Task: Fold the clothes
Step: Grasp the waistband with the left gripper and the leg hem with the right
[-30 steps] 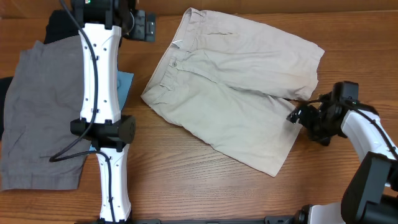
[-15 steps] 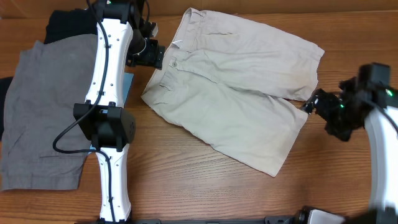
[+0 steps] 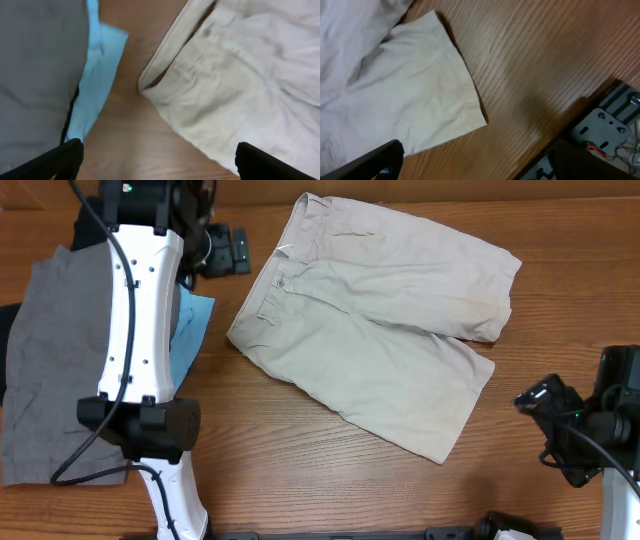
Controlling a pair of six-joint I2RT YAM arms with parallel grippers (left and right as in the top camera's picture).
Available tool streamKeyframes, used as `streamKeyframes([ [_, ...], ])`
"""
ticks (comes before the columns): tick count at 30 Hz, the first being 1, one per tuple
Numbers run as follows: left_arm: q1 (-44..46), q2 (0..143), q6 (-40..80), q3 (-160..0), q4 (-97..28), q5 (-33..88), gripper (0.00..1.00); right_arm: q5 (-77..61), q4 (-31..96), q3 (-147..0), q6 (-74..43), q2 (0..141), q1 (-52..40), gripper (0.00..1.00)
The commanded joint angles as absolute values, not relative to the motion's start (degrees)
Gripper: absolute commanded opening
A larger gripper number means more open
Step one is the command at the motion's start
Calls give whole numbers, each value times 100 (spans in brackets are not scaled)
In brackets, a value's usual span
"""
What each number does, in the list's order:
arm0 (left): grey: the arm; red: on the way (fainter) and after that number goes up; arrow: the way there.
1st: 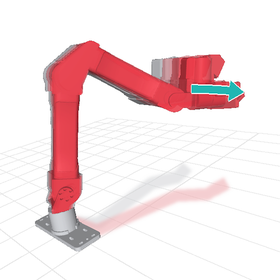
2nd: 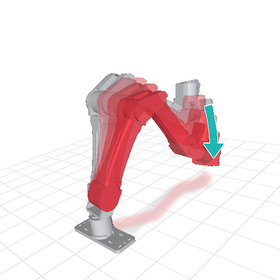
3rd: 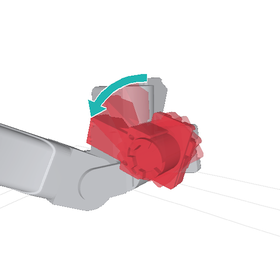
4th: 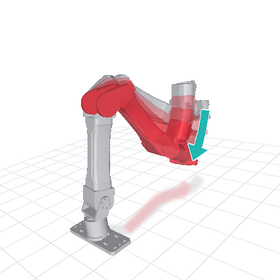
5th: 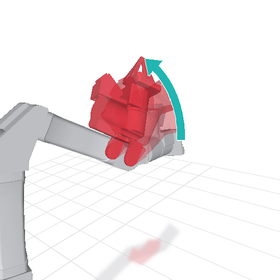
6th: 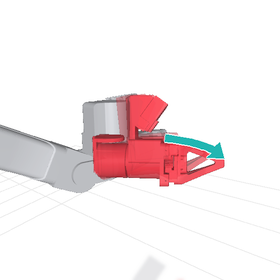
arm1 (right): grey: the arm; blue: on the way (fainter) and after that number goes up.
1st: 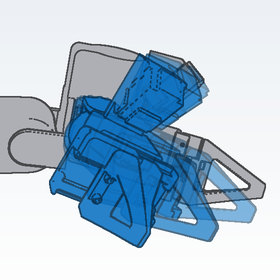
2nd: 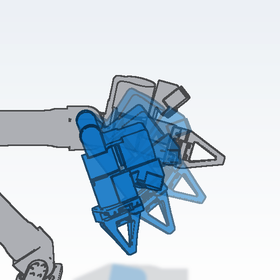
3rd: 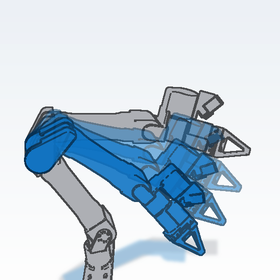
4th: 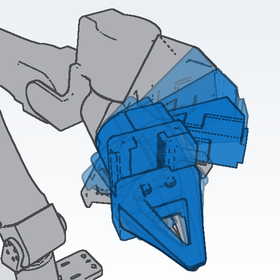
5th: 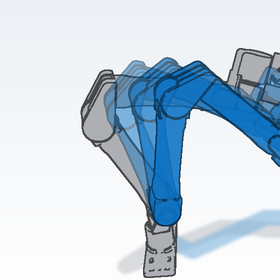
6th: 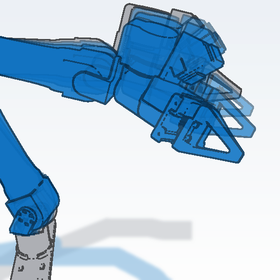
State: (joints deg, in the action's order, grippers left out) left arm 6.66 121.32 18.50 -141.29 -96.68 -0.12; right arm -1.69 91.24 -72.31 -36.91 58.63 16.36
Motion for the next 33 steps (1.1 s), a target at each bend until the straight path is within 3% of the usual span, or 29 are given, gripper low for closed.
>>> streamKeyframes([
  [1, 663, 12366, 2738, -13179, -9577, -320, 98, -132, 8879, -7030, -4204, 5850, 1485, 100],
  [6, 794, 12366, 3098, -12167, -8759, -342, 91, -982, 8040, -6182, -4366, 5870, 1011, 100],
  [19, 663, 12368, 4032, -9983, -6567, 231, 84, -604, 6757, -5081, -5918, 6418, -574, 99],
  [24, 683, 12370, 4038, -9148, -5520, 242, 74, -502, 6593, -5081, -6213, 6965, -1096, 95],
  [29, 683, 12370, 4270, -8809, -5131, 244, 44, -499, 6536, -5081, -6628, 7454, -1433, 88],
  [33, 683, 12370, 4268, -8794, -5111, 242, 6, -429, 6541, -5078, -7105, 7649, -1577, 78],
])
